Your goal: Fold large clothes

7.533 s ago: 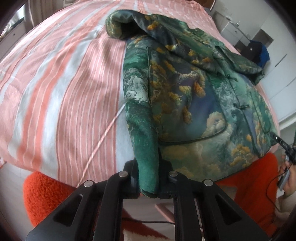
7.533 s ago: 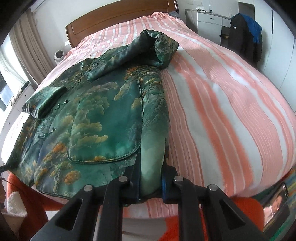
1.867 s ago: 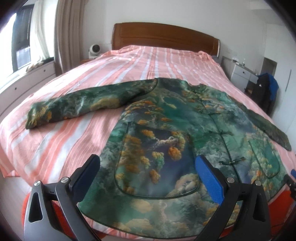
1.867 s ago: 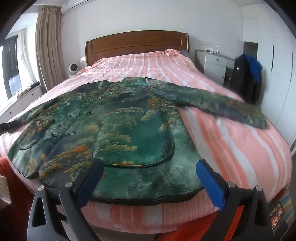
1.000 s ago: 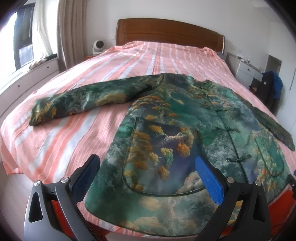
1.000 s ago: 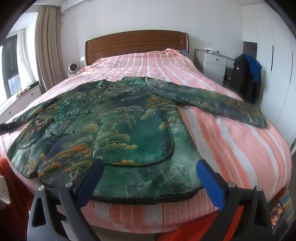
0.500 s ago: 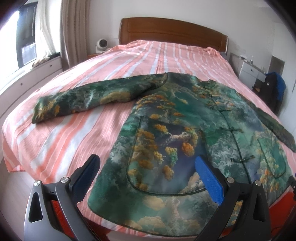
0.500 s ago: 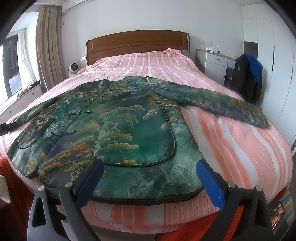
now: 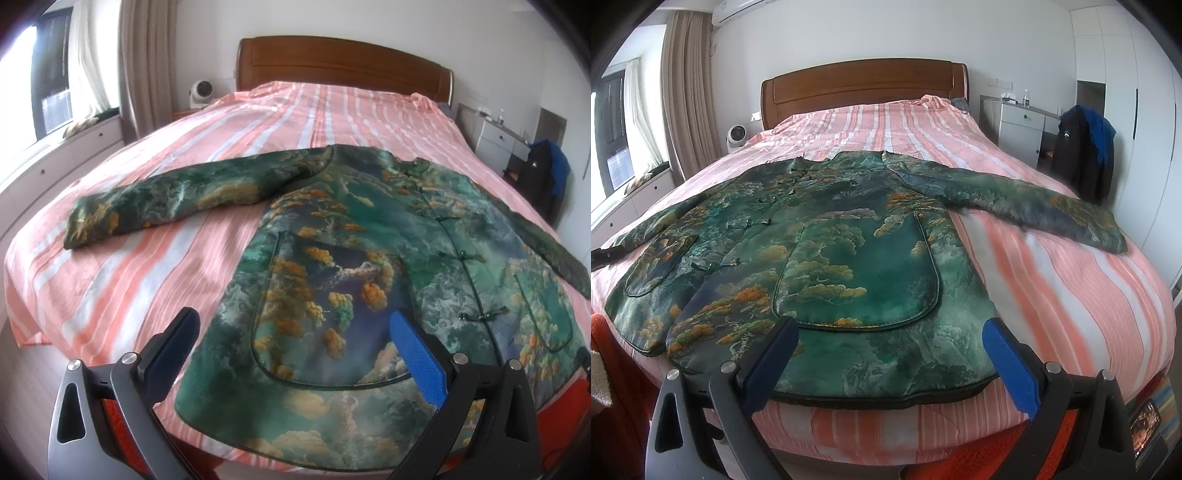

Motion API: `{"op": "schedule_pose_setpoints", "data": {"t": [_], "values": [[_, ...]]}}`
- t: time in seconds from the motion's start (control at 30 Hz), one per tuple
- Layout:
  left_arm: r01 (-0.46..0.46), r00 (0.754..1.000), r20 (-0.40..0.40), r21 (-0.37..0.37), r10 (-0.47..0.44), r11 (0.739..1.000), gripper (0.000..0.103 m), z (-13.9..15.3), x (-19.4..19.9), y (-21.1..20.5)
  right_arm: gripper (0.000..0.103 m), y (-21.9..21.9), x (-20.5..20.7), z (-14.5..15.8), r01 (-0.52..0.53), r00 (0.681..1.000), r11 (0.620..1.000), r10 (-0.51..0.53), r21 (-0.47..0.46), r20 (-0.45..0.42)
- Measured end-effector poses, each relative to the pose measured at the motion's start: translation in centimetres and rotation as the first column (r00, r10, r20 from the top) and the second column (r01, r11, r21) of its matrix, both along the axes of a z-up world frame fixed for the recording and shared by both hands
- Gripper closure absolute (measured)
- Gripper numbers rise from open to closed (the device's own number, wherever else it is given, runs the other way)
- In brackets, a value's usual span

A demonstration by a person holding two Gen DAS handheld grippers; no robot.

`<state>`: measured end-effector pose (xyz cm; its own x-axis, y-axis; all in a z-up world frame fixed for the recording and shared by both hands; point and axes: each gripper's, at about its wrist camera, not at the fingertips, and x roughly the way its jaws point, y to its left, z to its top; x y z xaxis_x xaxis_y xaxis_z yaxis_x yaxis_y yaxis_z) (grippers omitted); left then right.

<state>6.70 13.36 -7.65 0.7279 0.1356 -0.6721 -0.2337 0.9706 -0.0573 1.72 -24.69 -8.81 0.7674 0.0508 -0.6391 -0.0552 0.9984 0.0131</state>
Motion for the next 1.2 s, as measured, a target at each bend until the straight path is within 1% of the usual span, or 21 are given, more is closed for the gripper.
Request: {"op": "schedule_pose_setpoints", "data": {"t": [1.2], "values": [[-0.008,1.0,-0.006,0.008,0.008,1.0,0.001,-0.09,-0.12,0.08,0.004,-0.07,-0.26,0.18,0.002,1.0,1.0,-0.002,0.003,0.012]]}}
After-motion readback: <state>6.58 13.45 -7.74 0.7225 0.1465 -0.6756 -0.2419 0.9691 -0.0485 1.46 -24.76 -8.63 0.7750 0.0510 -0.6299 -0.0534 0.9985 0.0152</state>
